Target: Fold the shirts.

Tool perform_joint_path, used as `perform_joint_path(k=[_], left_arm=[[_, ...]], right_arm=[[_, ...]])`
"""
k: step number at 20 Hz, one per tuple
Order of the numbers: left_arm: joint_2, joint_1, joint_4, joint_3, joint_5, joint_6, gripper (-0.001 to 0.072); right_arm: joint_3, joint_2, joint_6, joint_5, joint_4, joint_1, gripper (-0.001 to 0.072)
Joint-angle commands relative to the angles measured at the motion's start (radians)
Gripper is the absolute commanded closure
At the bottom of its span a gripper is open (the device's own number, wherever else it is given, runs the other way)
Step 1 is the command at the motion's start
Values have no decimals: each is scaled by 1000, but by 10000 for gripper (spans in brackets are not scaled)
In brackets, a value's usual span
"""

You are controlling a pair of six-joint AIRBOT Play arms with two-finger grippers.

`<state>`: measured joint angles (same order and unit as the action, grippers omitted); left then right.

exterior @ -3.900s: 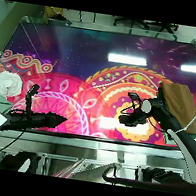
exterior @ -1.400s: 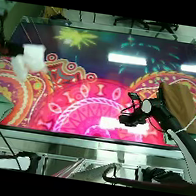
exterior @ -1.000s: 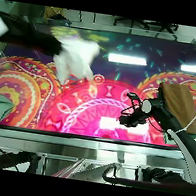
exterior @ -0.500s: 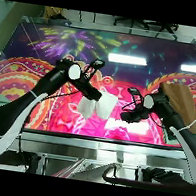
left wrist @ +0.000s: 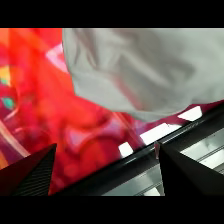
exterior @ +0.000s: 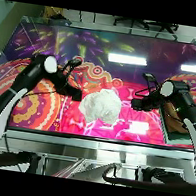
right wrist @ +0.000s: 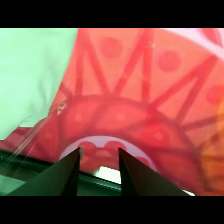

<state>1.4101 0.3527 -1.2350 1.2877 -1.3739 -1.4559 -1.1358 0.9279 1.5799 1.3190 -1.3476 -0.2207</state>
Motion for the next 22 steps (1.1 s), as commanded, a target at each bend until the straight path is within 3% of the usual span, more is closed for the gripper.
perform_joint_path(k=[1, 2, 6, 8, 10, 11, 13, 17, 20, 22], left_arm=[[-111, -79, 237, -377, 253, 71, 12], [-115, -89, 364, -470, 333, 134, 12], [-27, -91, 780, -637, 499, 399, 12], [42, -92, 942, -625, 523, 523, 12], [111, -90, 993, -578, 520, 563, 16], [140, -90, 991, -555, 513, 569, 158], [192, -91, 991, -510, 484, 608, 670], [217, -129, 982, -439, 394, 614, 695], [176, -188, 843, -406, 335, 565, 695], [127, -236, 733, -390, 323, 510, 695]], right_arm=[[34, 27, -67, -68, 113, 11, 197], [34, 46, -66, -84, 135, 11, 131], [34, 90, -96, -119, 187, 11, 132], [34, 100, -104, -117, 186, 11, 132], [34, 101, -108, -115, 186, 11, 132], [34, 101, -113, -115, 186, 11, 132], [34, 101, -115, -119, 186, 11, 132], [32, 109, -119, -249, 186, 13, 131], [25, 150, -119, -388, 204, 14, 133], [16, 207, -165, -398, 291, 13, 133]])
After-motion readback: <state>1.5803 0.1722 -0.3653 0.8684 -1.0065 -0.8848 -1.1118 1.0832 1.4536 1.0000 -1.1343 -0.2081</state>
